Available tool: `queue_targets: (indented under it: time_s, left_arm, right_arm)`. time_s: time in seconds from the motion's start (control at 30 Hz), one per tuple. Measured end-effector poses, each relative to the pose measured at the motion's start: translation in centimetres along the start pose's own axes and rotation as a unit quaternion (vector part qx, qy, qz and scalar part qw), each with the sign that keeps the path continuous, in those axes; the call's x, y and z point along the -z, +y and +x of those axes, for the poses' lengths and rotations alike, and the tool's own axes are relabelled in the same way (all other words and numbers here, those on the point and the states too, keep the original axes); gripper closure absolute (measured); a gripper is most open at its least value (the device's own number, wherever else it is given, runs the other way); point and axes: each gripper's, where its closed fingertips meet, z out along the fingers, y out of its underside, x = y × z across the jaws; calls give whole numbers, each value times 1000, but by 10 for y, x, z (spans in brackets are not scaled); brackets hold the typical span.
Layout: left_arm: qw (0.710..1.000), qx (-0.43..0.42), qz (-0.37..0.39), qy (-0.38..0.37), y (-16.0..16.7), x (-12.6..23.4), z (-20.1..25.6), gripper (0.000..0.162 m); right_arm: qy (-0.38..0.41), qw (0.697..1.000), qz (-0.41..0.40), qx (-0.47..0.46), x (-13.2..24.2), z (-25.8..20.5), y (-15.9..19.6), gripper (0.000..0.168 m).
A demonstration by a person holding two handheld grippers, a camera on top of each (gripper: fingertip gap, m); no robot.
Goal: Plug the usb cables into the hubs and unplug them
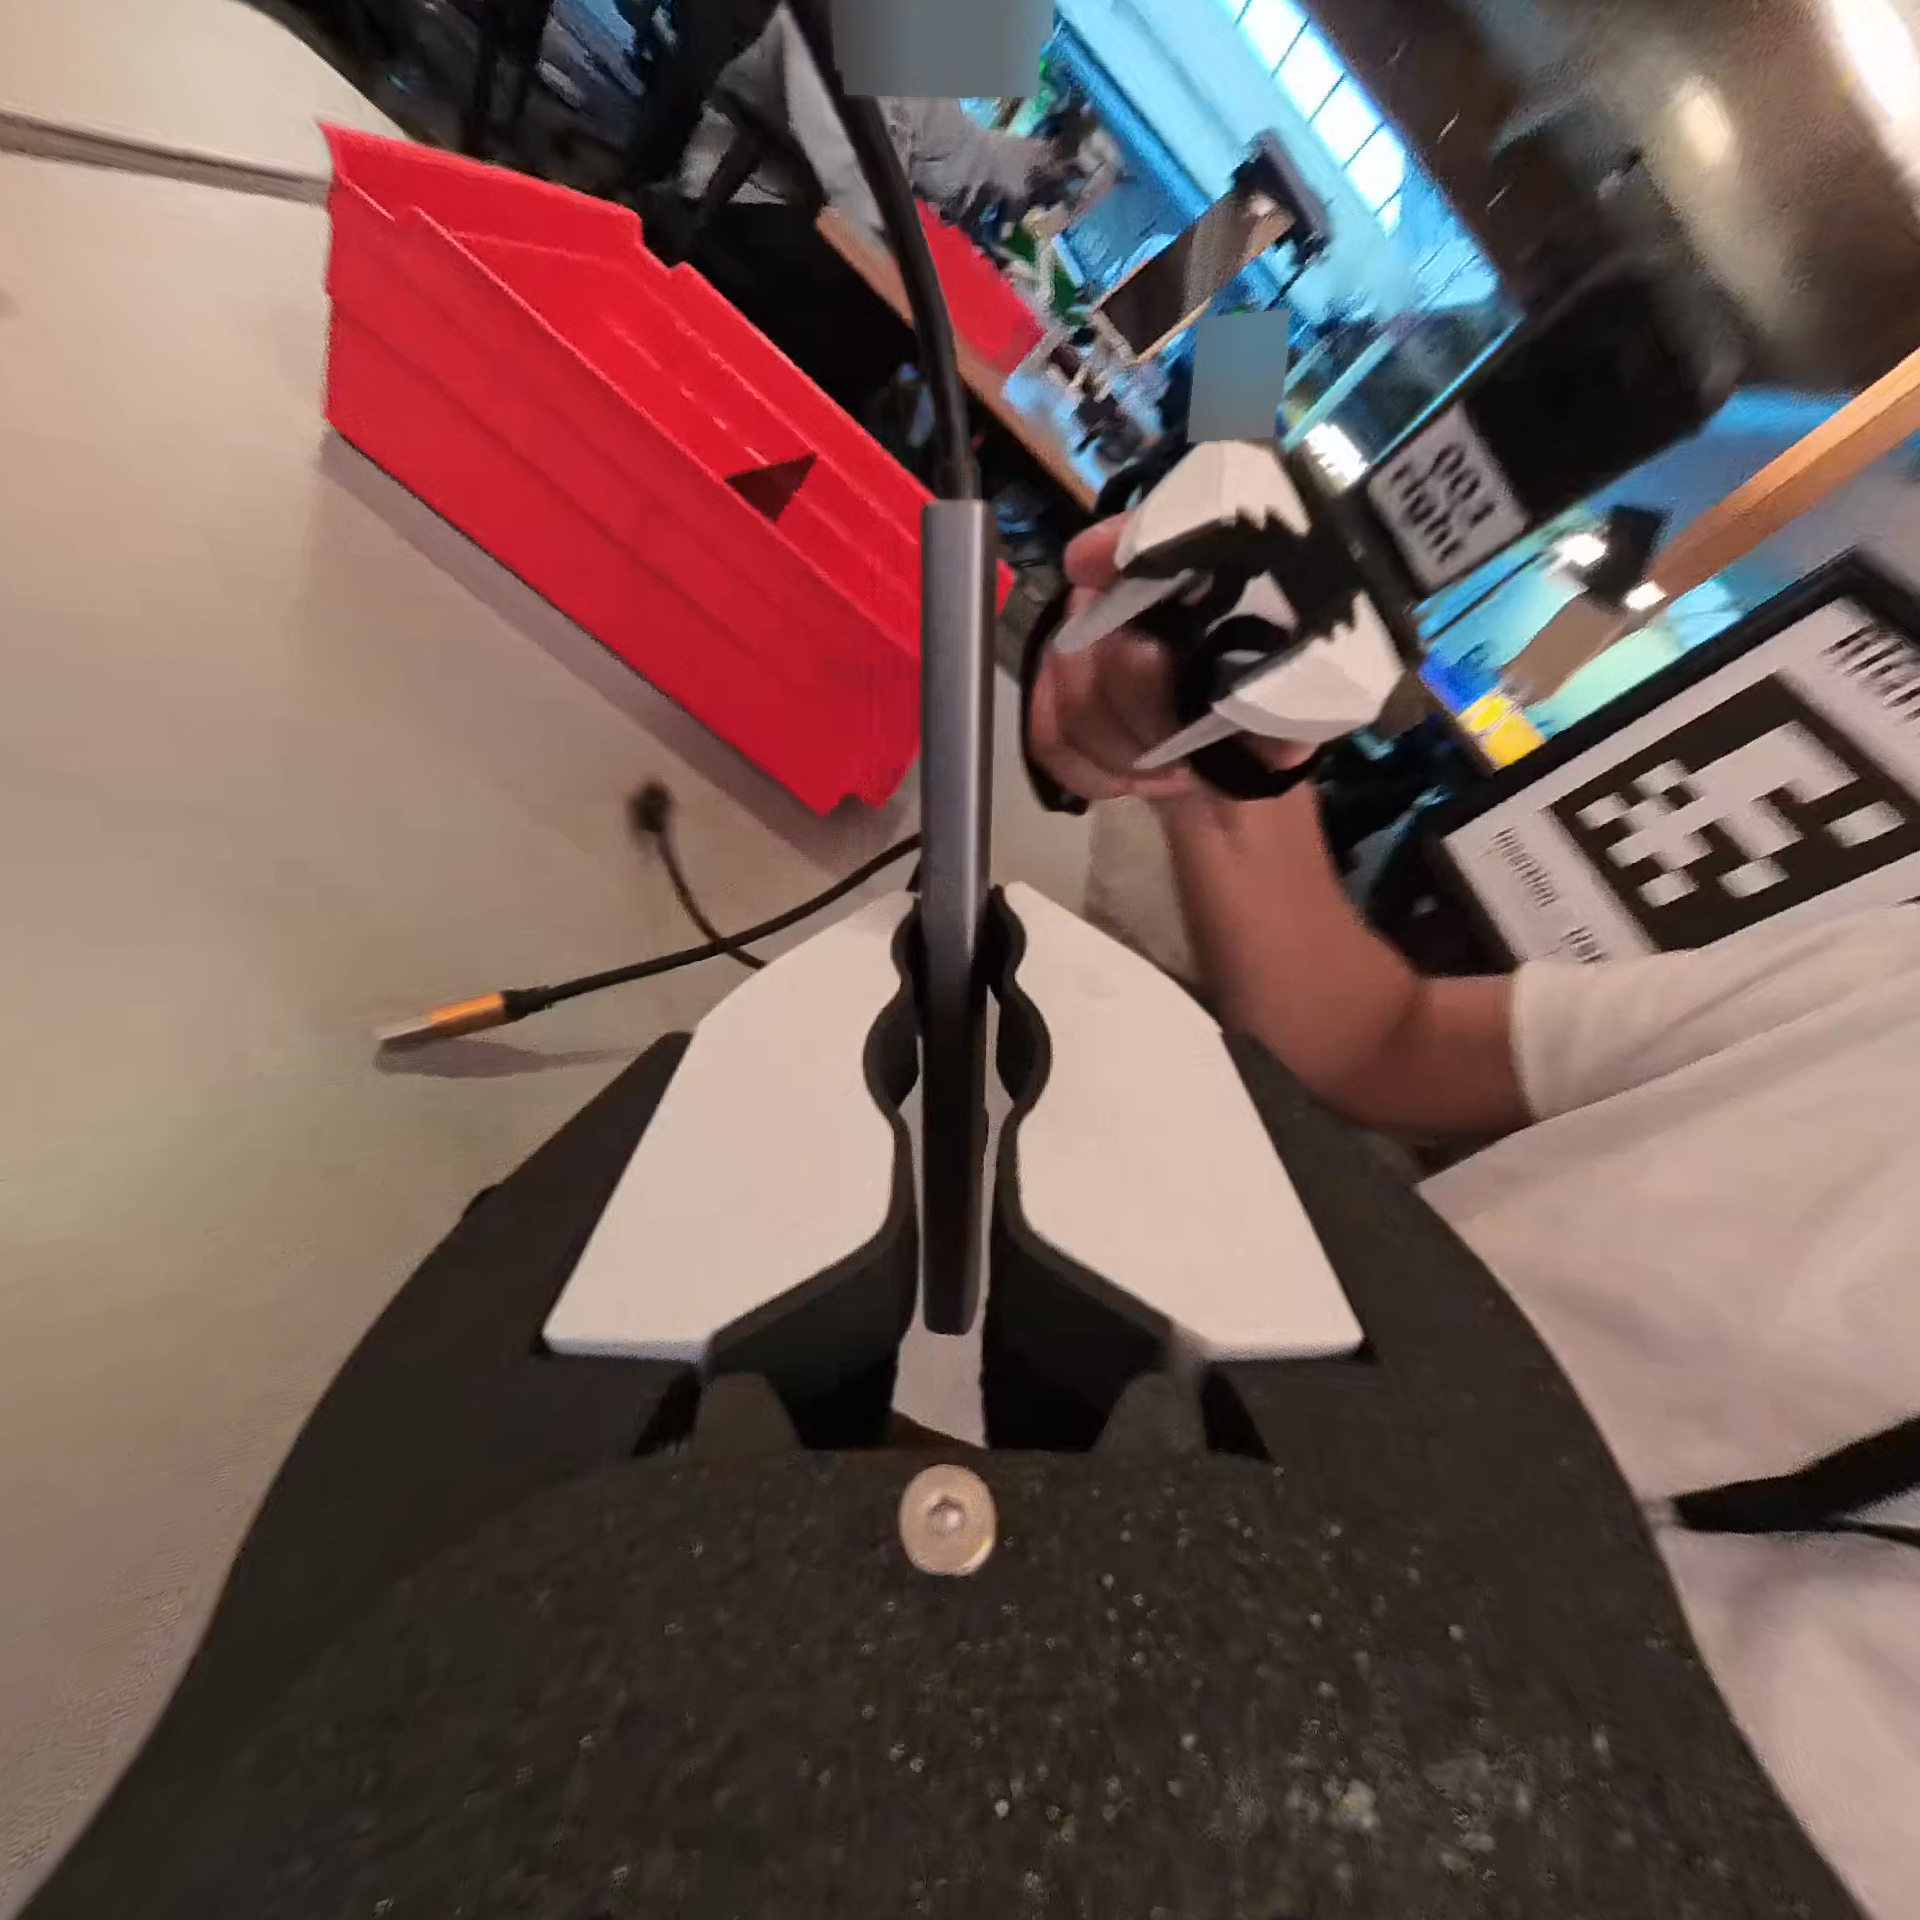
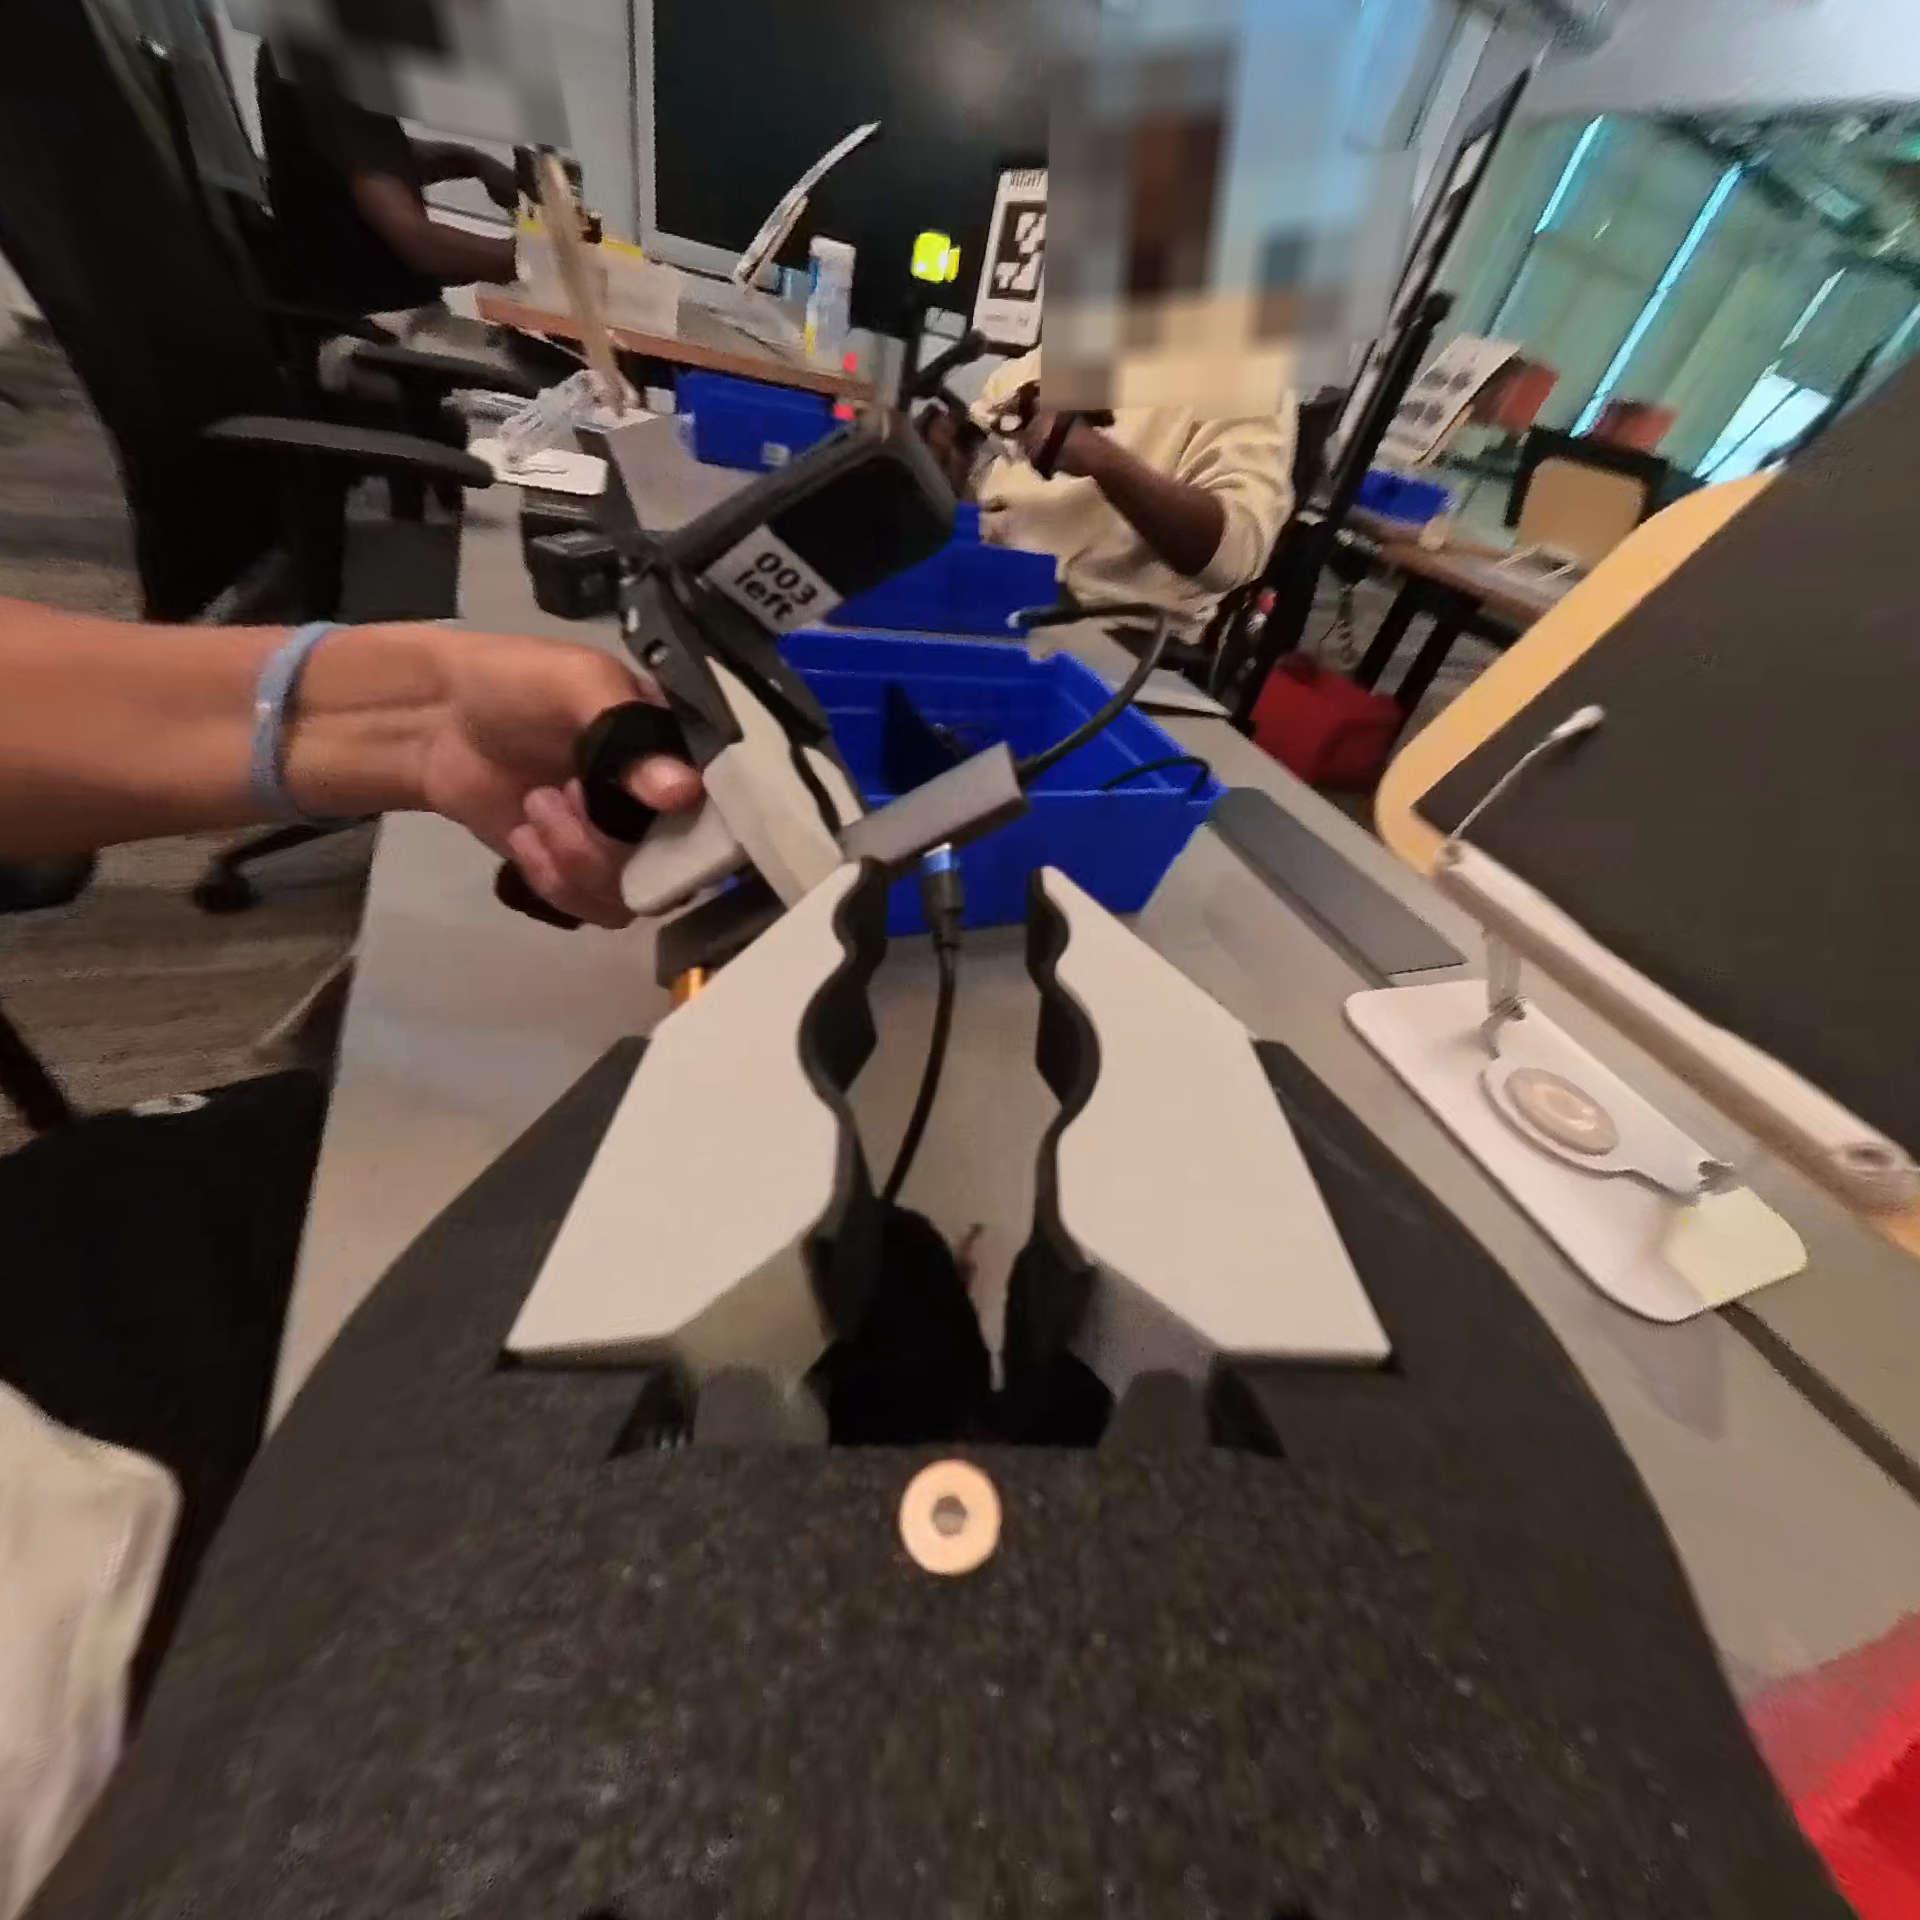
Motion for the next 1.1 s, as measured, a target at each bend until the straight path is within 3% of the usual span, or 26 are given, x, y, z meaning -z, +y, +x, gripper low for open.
queue_targets:
  time_s: [0.2,0.5,0.67,0.8,0.97,1.1]
  left_arm:
    - [991,88,8,103,1,-11,23,153]
    - [981,132,-4,143,10,-19,30,153]
    - [985,123,-13,121,11,-13,23,153]
    - [990,110,19,83,-4,16,3,153]
    - [999,38,16,15,-11,22,2,152]
    - [994,-57,24,-94,-9,17,3,153]
  right_arm:
    - [35,989,-12,146,-10,-10,12,146]
    - [52,983,-15,177,-14,-12,23,159]
    - [42,981,-31,185,-8,-6,26,159]
    - [48,987,-23,148,23,18,16,159]
    - [64,990,6,122,41,32,-3,159]
    - [149,976,12,160,55,74,-33,159]
